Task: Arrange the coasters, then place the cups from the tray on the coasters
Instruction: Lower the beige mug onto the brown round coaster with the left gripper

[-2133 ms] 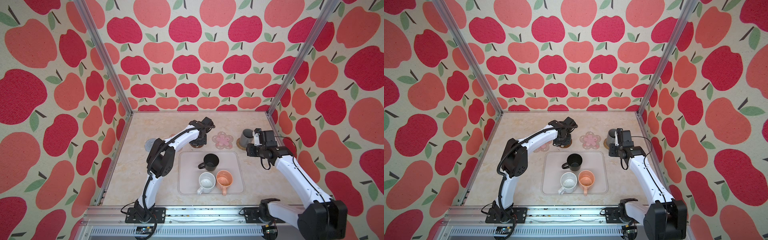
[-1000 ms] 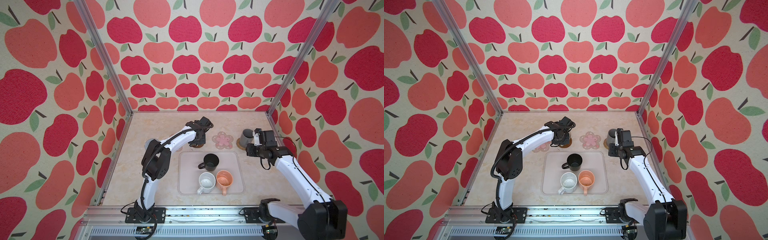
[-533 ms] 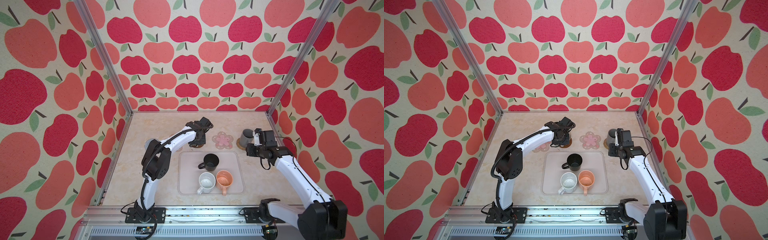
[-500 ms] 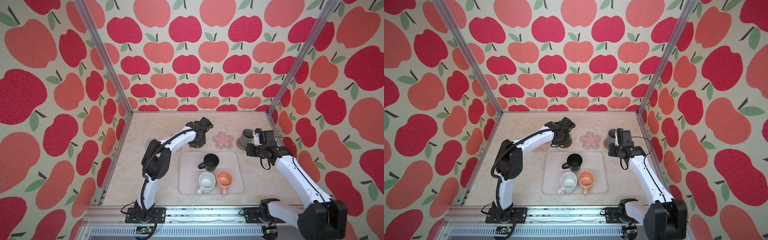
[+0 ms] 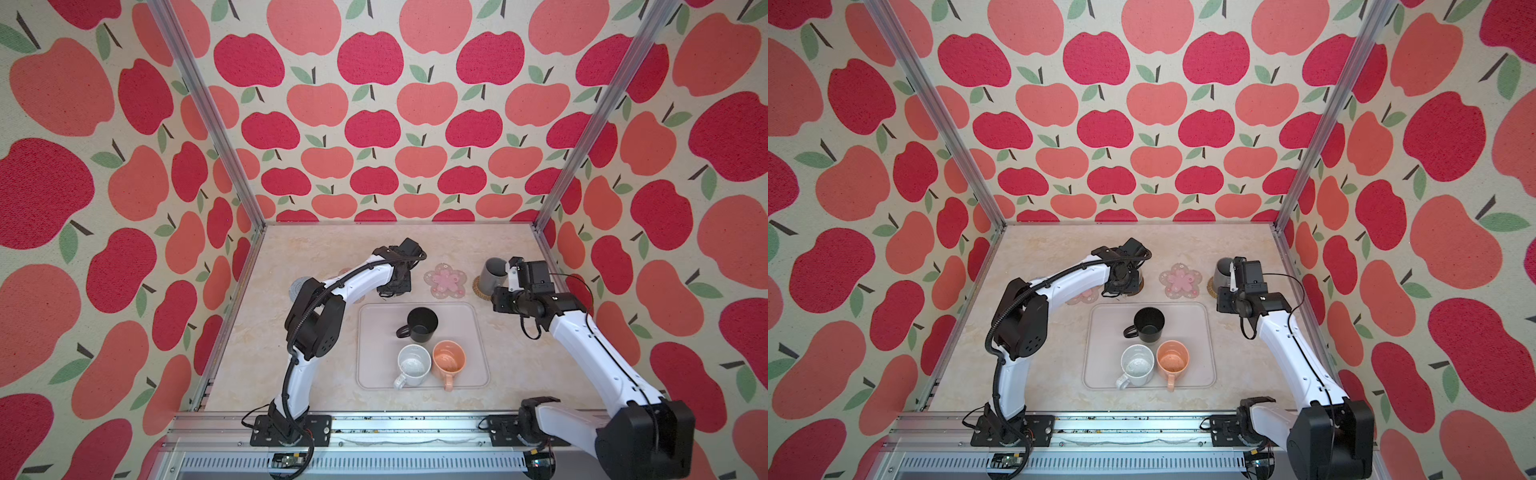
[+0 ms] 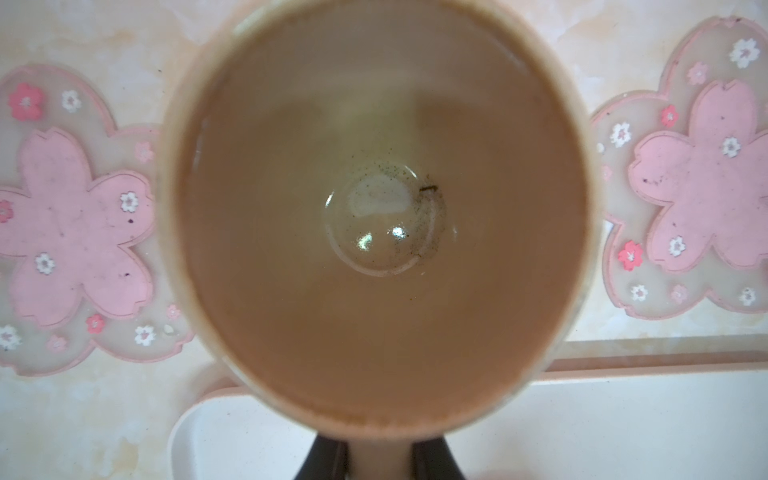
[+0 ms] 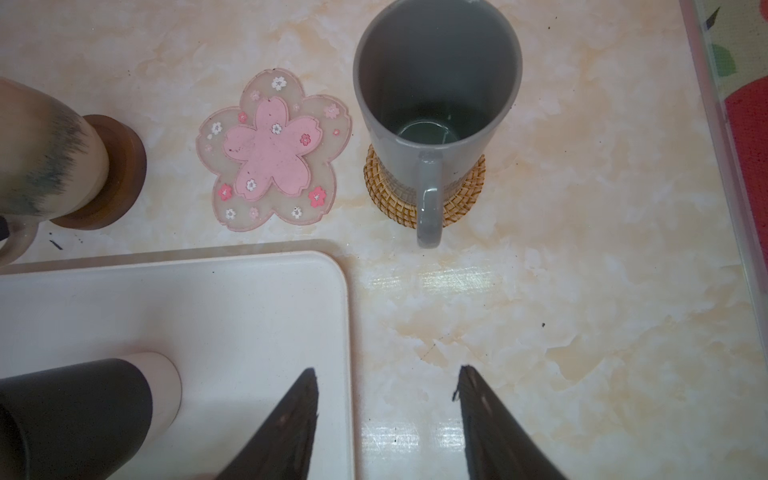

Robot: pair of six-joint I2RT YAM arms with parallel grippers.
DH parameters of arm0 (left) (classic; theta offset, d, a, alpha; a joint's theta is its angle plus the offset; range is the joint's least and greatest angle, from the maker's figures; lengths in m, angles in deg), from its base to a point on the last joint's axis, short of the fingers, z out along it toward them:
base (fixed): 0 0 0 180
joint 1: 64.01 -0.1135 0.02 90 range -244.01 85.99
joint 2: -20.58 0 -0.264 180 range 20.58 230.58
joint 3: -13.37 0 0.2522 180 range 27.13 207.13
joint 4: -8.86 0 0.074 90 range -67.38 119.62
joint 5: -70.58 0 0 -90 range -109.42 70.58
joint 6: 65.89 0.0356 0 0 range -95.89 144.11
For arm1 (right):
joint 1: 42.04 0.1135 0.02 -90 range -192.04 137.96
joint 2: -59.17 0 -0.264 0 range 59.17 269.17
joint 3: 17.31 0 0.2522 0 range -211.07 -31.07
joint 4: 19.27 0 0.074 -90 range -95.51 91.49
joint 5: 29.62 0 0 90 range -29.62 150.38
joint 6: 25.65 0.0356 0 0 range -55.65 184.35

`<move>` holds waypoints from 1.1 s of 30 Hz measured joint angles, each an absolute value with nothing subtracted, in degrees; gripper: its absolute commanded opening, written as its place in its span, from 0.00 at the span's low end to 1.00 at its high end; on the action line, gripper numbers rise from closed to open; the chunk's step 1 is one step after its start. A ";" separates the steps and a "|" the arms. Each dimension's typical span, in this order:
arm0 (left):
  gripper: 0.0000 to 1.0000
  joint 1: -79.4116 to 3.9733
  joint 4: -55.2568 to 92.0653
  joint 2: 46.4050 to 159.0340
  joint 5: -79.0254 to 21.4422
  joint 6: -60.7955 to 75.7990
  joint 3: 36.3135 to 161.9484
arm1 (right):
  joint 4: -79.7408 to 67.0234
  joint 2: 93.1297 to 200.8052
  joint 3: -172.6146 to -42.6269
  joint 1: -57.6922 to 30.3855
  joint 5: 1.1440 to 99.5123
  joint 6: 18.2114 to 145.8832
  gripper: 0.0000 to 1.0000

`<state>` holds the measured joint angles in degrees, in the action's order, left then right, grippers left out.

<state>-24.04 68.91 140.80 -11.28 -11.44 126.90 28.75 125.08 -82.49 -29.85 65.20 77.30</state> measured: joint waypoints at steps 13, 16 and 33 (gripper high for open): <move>0.13 -23.41 68.01 140.80 -11.21 -12.51 126.20 | 28.80 123.66 -82.46 -29.85 65.20 77.30 0.57; 0.14 -23.15 67.90 140.80 -10.84 -12.53 125.61 | 28.82 123.24 -82.42 -29.85 65.20 77.30 0.57; 0.19 -22.73 67.07 139.82 -9.27 -12.19 123.53 | 29.08 121.71 -82.25 -29.85 65.20 77.89 0.58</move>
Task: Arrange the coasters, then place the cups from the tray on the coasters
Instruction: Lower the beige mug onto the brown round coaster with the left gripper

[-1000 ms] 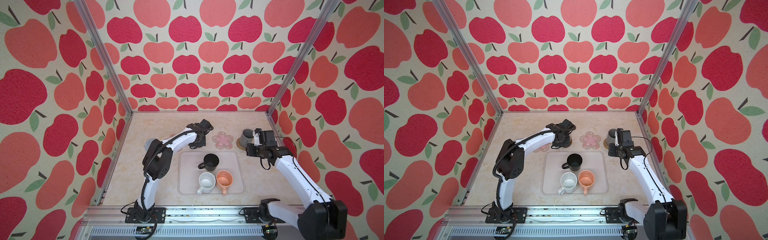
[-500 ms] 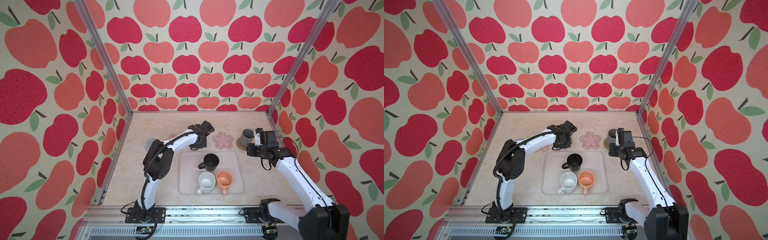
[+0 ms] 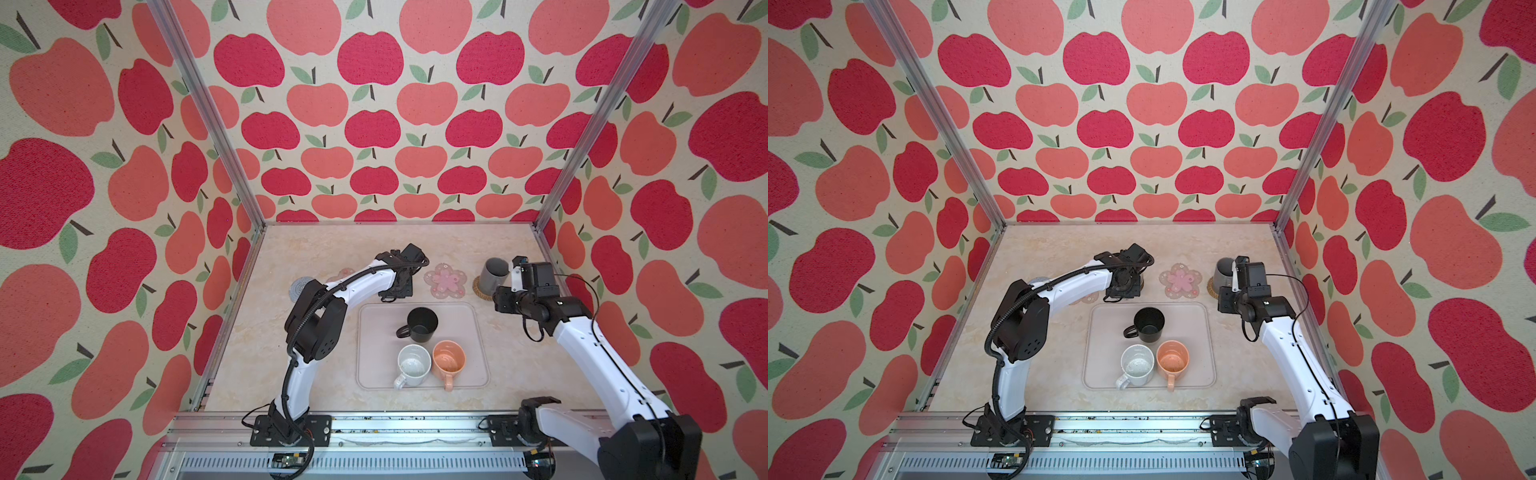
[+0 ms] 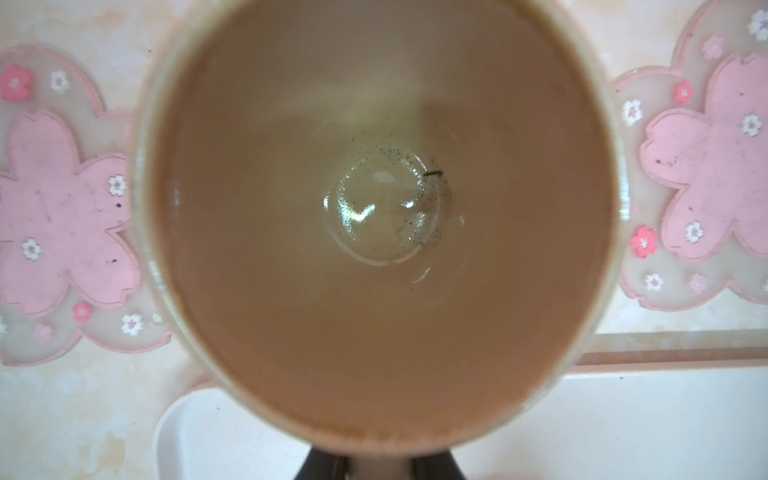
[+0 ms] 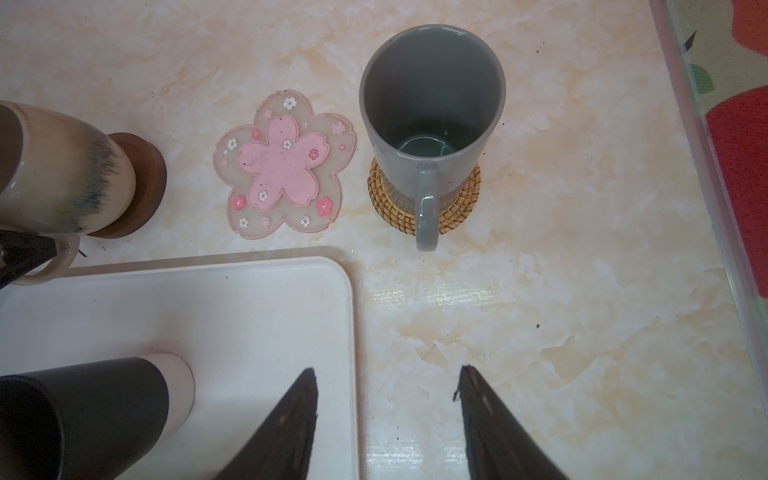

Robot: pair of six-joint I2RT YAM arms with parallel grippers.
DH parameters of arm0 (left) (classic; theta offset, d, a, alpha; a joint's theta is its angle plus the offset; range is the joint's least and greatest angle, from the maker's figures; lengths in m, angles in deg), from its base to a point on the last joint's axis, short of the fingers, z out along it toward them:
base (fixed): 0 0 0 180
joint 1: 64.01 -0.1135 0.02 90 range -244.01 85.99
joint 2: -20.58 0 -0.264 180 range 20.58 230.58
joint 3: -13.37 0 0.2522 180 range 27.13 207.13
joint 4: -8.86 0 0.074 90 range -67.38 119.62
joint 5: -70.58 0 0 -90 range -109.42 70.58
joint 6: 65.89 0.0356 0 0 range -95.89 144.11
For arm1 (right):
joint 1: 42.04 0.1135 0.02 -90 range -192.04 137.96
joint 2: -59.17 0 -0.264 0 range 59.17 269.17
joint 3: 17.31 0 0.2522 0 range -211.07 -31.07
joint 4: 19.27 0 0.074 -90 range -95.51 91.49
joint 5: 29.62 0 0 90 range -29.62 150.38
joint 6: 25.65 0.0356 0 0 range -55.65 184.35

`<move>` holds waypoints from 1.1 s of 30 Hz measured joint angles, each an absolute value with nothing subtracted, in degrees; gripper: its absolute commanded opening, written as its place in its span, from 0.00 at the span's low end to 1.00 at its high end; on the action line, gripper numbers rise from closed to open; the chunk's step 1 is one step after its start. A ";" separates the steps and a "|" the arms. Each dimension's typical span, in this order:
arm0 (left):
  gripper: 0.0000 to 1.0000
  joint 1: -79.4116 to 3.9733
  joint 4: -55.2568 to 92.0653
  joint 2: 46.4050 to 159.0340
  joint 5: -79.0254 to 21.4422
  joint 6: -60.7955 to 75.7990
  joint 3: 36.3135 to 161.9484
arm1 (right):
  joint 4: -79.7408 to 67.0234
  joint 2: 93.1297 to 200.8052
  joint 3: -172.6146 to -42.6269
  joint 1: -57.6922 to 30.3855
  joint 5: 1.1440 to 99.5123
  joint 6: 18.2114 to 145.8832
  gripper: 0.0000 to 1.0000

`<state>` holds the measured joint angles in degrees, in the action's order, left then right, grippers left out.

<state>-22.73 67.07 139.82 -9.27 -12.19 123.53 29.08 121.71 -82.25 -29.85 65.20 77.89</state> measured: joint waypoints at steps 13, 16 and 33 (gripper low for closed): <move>0.25 -22.88 66.90 139.27 -9.38 -10.70 122.68 | 29.32 120.88 -82.25 -29.85 65.20 78.17 0.58; 0.26 -22.88 66.90 139.27 -9.42 -10.52 122.68 | 29.67 120.62 -82.25 -29.85 65.20 78.37 0.58; 0.25 -23.04 66.90 139.29 -9.99 -12.25 122.68 | 30.13 120.35 -82.25 -29.85 65.20 78.83 0.58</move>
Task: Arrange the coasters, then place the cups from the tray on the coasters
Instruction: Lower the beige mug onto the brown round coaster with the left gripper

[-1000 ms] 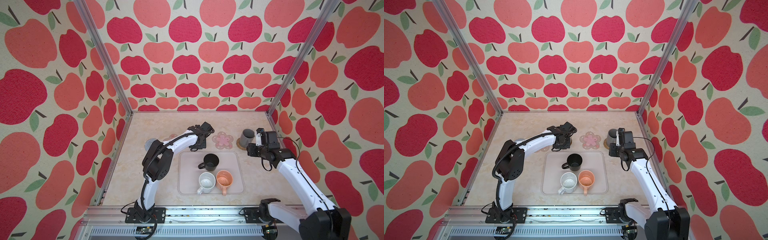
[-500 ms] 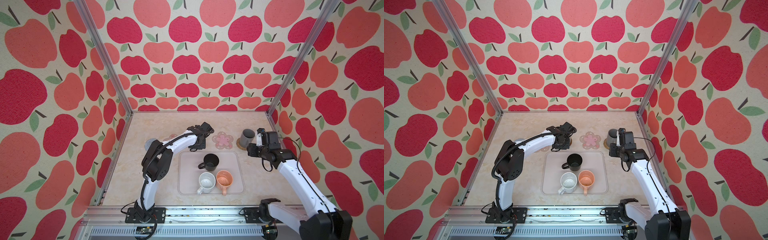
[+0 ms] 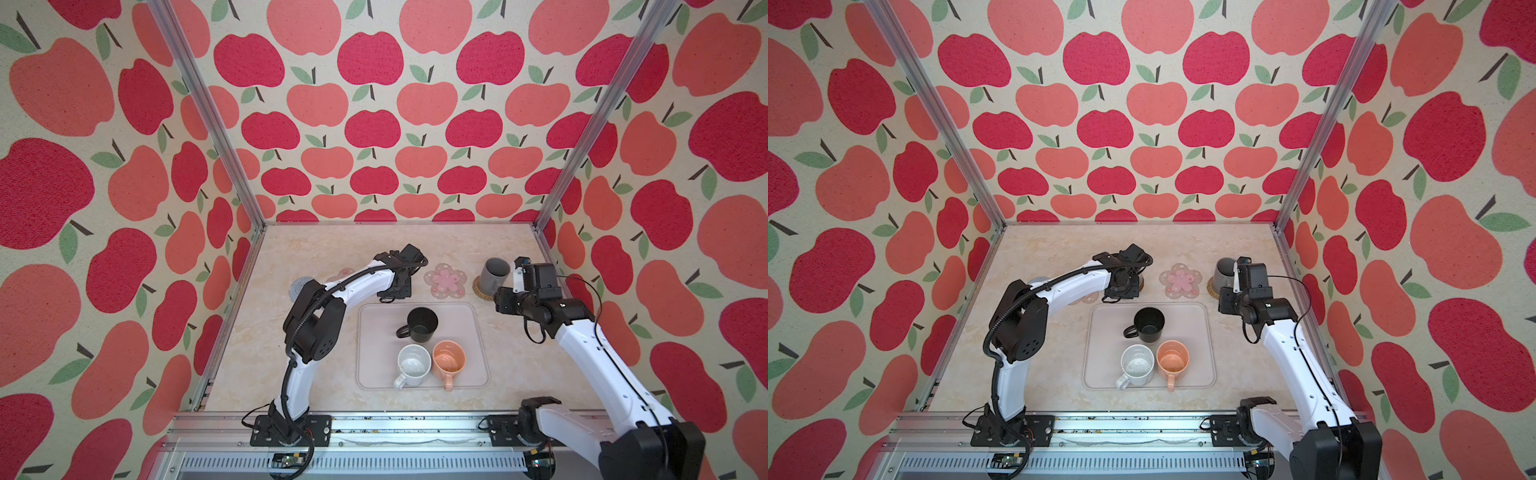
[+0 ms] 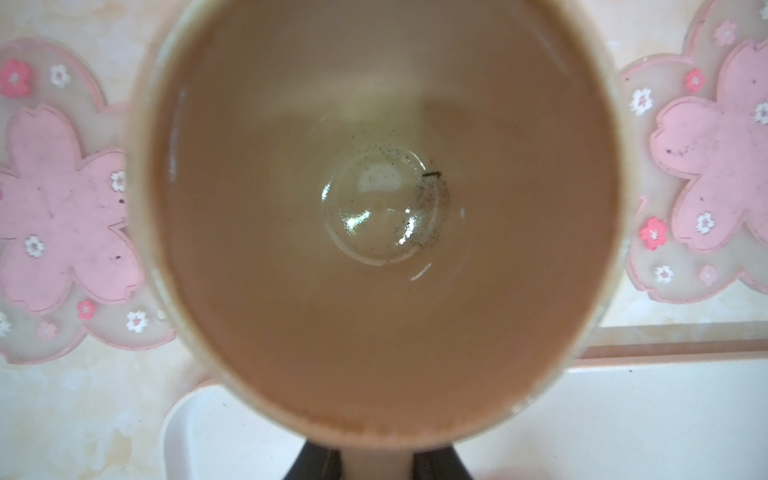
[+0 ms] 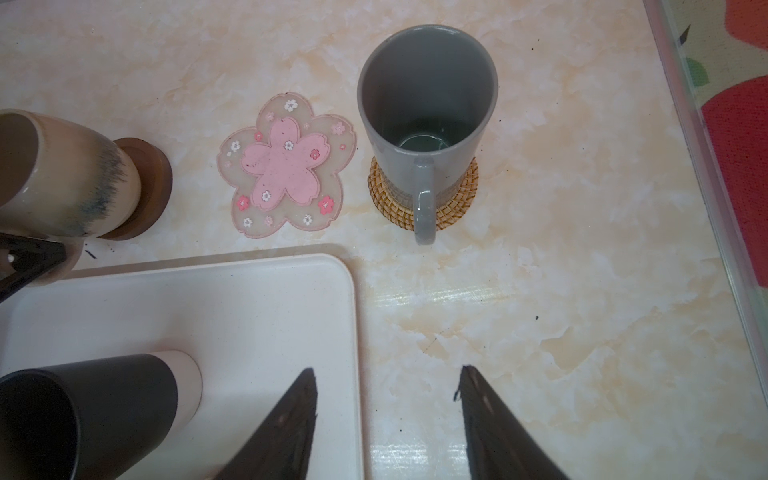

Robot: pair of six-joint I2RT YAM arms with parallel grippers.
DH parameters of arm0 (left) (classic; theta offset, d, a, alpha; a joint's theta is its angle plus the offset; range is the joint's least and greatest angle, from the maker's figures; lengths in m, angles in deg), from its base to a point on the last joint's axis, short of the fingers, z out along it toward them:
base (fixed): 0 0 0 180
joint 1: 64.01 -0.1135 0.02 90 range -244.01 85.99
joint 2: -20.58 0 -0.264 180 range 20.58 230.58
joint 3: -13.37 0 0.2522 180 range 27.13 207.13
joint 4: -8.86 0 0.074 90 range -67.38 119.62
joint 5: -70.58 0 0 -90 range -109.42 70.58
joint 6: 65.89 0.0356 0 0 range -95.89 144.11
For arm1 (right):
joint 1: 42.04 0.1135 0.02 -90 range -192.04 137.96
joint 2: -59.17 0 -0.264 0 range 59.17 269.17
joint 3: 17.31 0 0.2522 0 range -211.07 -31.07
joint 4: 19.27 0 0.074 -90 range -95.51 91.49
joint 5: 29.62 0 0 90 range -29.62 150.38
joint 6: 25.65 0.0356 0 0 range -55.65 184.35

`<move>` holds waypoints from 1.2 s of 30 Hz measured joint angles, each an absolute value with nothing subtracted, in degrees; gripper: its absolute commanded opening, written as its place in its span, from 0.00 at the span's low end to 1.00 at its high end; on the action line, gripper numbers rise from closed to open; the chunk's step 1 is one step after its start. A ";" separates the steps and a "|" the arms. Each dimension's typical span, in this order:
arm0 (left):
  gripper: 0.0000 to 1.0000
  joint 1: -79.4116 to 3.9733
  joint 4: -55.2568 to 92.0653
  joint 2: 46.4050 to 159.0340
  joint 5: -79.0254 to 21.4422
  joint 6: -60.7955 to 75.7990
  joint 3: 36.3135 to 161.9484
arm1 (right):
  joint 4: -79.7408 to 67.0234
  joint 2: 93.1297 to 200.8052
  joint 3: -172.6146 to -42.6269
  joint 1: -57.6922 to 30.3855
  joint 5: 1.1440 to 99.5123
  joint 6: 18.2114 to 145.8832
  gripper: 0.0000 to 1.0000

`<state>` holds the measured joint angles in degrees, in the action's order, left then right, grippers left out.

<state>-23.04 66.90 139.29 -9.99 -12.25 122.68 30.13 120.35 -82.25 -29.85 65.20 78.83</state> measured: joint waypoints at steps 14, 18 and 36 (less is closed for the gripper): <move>0.24 -23.32 67.22 139.95 -10.45 -13.85 123.92 | 30.11 120.33 -82.25 -29.85 65.20 79.02 0.58; 0.24 -23.30 68.14 140.36 -10.47 -14.04 125.69 | 30.11 120.33 -82.25 -29.85 65.20 79.02 0.58; 0.24 -23.69 68.75 141.02 -11.08 -15.38 126.39 | 30.11 120.33 -82.20 -29.85 65.18 79.09 0.58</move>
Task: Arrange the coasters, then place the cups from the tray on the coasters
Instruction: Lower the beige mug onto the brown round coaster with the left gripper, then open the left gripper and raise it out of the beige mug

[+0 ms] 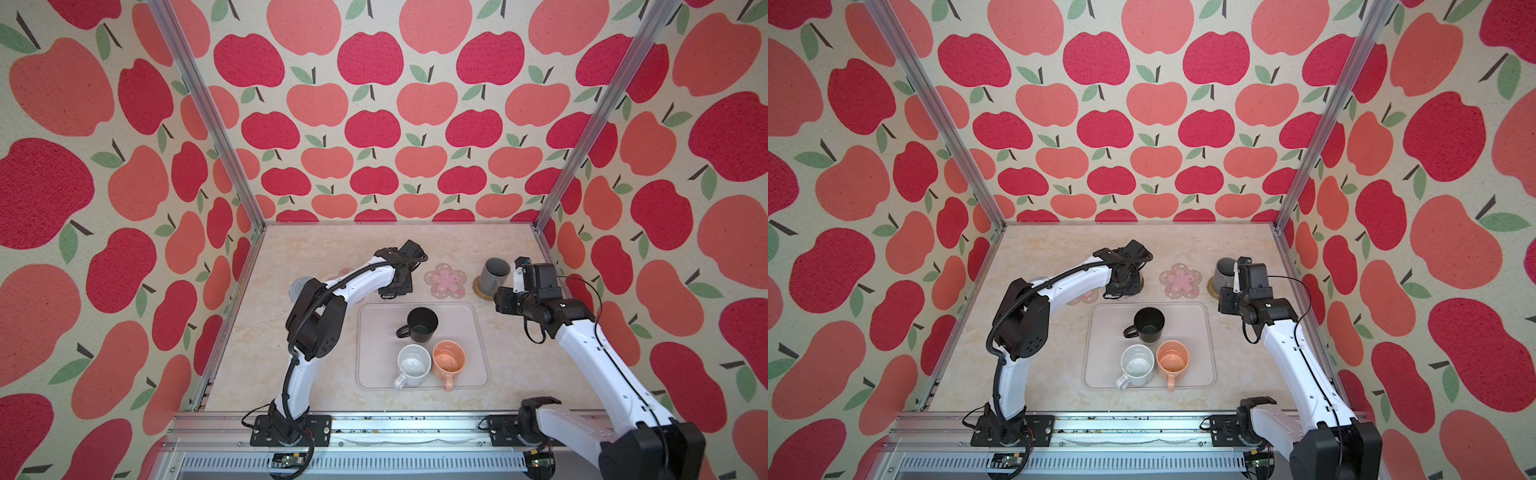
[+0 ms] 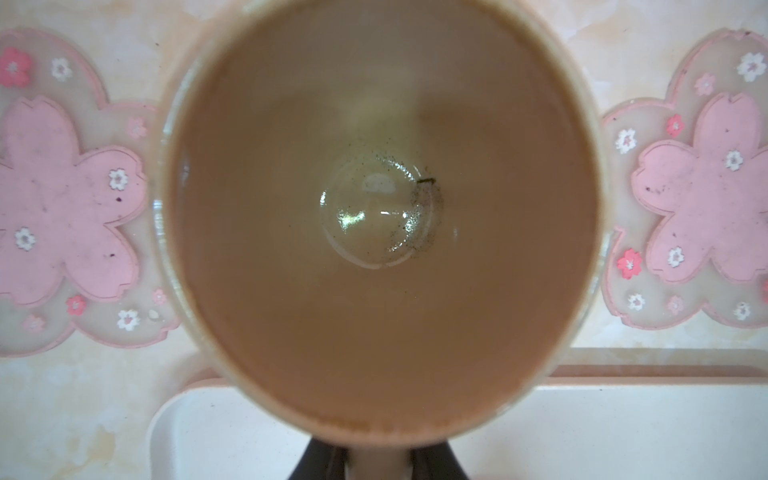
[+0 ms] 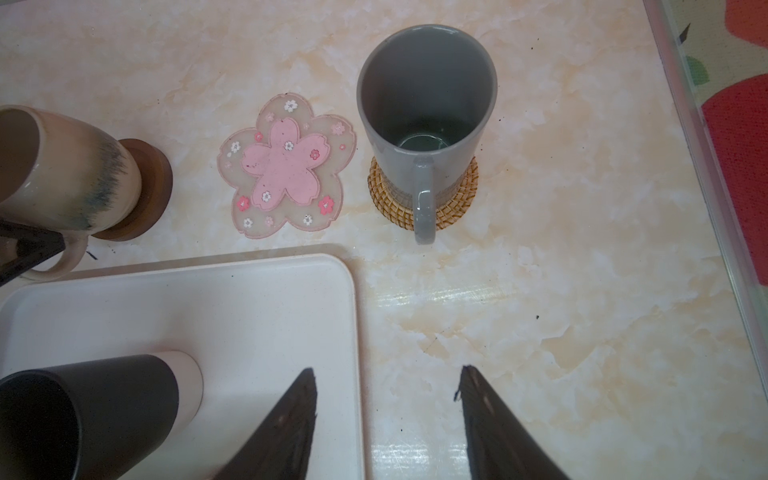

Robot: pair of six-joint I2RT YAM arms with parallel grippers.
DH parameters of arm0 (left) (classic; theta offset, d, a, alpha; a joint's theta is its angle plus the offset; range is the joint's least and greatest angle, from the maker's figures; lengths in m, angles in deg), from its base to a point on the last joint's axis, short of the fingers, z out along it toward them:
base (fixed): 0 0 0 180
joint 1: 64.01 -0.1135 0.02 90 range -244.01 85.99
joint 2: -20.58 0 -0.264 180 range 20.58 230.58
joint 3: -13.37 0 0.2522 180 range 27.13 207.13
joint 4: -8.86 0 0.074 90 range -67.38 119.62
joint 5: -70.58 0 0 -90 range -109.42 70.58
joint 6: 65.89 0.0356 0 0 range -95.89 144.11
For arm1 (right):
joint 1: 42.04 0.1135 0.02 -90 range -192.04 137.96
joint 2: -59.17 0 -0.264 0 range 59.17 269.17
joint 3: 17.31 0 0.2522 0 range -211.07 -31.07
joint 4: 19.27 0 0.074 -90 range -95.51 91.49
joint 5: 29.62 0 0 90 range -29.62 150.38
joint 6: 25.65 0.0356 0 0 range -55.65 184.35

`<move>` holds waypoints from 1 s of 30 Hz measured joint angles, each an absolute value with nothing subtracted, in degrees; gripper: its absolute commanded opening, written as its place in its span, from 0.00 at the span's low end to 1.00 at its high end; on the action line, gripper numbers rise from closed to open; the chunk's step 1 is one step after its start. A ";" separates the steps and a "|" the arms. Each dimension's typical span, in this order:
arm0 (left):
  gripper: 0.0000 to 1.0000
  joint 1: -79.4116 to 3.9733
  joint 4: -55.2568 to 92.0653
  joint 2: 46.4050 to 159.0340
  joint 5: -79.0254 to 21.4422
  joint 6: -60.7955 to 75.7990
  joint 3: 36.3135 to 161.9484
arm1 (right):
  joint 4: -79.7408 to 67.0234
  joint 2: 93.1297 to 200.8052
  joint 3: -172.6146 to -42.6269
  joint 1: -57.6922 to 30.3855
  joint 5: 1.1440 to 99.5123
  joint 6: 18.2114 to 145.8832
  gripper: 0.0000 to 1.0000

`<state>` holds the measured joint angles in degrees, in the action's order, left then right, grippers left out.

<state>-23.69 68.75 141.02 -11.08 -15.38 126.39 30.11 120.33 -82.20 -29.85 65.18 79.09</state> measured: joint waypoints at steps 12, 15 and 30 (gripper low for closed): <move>0.28 -23.56 67.35 140.78 -11.32 -15.49 123.29 | 30.11 120.35 -82.16 -29.85 65.11 79.35 0.58; 0.30 -23.48 67.68 139.84 -11.34 -15.49 122.70 | 30.11 120.38 -82.16 -29.85 64.87 79.44 0.58; 0.33 -23.48 68.27 124.80 -9.70 -15.44 116.43 | 30.19 120.88 -82.79 -29.76 64.06 81.63 0.58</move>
<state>-23.48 68.27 124.80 -9.70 -15.44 116.43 30.19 120.88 -82.79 -29.76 64.06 81.63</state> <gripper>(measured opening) 0.336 0.583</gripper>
